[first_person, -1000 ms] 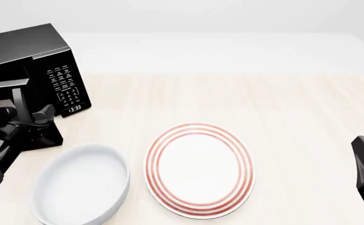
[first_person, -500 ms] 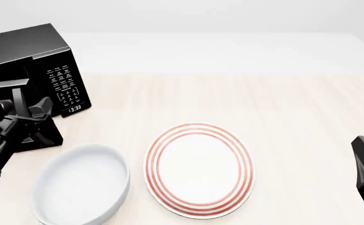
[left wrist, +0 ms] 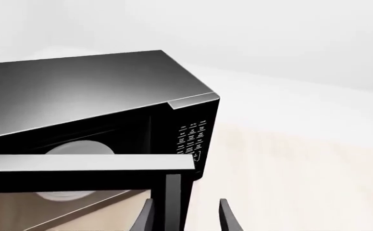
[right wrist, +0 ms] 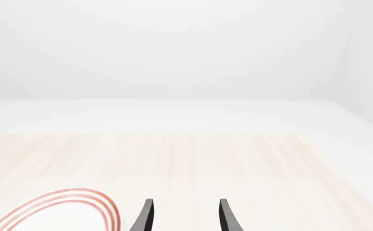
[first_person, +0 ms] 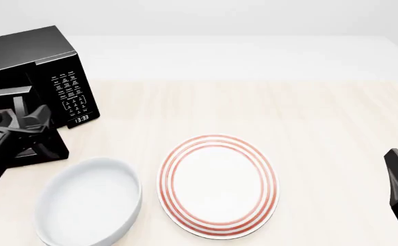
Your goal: Open the microwave.
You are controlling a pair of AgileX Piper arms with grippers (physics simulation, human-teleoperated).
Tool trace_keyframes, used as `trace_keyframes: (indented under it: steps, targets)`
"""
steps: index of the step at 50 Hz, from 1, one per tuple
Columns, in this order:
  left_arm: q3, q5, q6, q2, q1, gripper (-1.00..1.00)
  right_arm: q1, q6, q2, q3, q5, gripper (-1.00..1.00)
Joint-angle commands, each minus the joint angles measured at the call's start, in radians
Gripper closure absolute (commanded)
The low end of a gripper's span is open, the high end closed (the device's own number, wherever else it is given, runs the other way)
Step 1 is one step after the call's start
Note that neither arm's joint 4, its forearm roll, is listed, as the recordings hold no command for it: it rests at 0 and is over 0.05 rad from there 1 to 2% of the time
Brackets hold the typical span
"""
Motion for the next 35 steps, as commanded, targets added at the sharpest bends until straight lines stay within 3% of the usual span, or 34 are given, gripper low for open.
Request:
trace_keyframes:
  steps: [1,28,35]
  targets:
    - [0.026,0.054,0.003,-0.098,-0.003,-1.0,0.0,0.0,0.0,0.0,0.0,-1.0]
    - [0.085,0.201,0.013,-0.34,-0.001,-1.0,0.0,0.0,0.0,0.0,0.0,-1.0]
    - [0.069,0.297,0.016,-0.436,-0.011,-1.0,0.0,0.0,0.0,0.0,0.0,-1.0]
